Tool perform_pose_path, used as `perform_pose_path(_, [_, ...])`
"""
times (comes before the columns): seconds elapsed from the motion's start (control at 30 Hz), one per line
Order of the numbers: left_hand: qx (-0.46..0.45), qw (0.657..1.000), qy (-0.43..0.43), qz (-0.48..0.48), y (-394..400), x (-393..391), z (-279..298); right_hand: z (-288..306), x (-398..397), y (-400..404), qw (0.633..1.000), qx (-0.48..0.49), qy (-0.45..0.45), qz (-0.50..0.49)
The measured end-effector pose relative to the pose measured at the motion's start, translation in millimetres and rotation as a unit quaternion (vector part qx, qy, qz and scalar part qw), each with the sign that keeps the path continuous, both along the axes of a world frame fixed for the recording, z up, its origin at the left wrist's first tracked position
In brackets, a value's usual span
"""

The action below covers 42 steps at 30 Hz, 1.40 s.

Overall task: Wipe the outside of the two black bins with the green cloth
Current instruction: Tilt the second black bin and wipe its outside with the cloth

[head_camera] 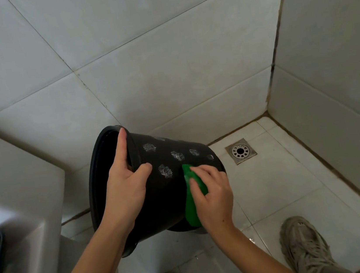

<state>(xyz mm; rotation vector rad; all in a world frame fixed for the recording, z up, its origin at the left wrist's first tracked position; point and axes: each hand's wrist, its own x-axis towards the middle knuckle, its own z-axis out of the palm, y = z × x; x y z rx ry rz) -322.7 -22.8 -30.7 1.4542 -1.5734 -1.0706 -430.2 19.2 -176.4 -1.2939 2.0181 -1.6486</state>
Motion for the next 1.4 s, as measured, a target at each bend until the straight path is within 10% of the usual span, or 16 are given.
perform_pose_path(0.57, [-0.006, 1.000, -0.007, -0.006, 3.9, -0.3, -2.6, -1.6, -8.0, -13.7, 0.994, 0.077, -0.067, -0.041])
perform_pose_path(1.4, [-0.019, 0.999, 0.020, -0.028, 6.7, 5.7, -5.9, 45.6, 24.9, 10.9, 0.990, -0.095, 0.086, 0.050])
